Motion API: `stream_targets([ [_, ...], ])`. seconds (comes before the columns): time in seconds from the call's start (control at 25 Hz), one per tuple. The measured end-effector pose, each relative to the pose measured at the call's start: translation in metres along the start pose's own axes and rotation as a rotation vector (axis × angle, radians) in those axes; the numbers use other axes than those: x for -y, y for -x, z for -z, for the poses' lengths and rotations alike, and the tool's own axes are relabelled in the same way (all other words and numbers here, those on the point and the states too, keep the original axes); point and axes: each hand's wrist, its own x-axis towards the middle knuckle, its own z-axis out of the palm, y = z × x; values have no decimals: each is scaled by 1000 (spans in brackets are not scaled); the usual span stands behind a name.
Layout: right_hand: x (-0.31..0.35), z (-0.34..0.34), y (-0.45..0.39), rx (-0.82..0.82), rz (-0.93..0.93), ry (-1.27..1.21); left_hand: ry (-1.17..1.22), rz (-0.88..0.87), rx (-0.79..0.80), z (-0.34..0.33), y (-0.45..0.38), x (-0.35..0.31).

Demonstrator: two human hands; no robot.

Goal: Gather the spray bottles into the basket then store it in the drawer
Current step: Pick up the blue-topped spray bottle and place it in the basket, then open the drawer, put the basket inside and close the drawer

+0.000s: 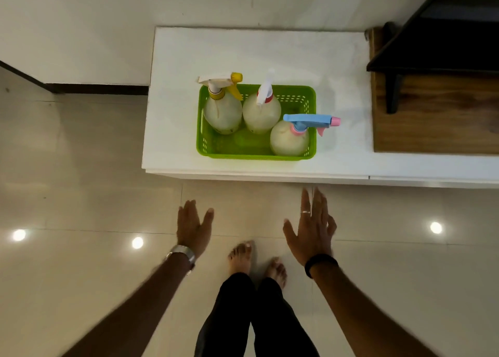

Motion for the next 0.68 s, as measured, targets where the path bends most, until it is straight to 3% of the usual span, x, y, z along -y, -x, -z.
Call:
stream_targets([
  [0.12, -26, -24, 0, 116, 99, 215, 451, 150, -138, 23, -51, 7],
  [0.24, -29, -35, -10, 78, 106, 233, 736, 220, -399, 48, -108, 4],
  [0.4, -21, -33, -16, -2, 97, 204, 787, 212, -511, 48, -124, 20],
  [0.56, -10, -30, -29, -48, 113, 224, 681, 21, -469, 61, -127, 37],
  [0.68, 2, -34, -36, -64, 92, 222, 597, 42, -456, 68, -123, 40],
])
